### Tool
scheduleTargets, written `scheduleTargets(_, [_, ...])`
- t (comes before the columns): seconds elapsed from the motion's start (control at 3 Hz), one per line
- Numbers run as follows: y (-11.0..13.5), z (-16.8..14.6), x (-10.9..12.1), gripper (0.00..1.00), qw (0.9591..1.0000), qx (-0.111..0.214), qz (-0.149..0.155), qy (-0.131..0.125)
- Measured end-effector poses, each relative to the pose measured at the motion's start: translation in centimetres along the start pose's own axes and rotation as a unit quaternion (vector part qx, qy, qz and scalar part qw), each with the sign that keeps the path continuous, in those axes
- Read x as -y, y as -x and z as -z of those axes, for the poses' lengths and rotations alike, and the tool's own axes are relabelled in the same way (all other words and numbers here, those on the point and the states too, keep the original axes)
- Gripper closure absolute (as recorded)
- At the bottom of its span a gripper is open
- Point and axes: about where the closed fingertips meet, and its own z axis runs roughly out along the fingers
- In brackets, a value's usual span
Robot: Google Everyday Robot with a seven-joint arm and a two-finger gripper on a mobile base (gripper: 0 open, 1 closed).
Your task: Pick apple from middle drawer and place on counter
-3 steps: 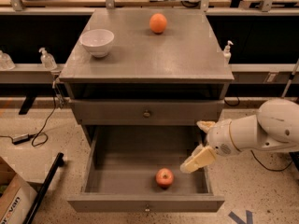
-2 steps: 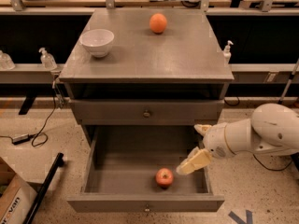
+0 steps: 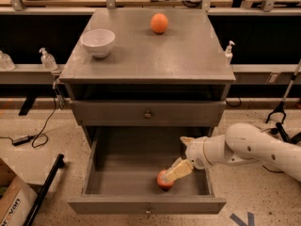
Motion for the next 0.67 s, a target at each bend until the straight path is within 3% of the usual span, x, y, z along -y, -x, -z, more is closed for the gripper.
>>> scheduleTargets(0.33, [0.0,0.0,0.0,0.00,1.0000,0.000,0.000,0.000])
scheduleTargets(0.67, [-1.8,-1.6,0.0,0.00,1.0000,-0.004,-0.002,-0.002])
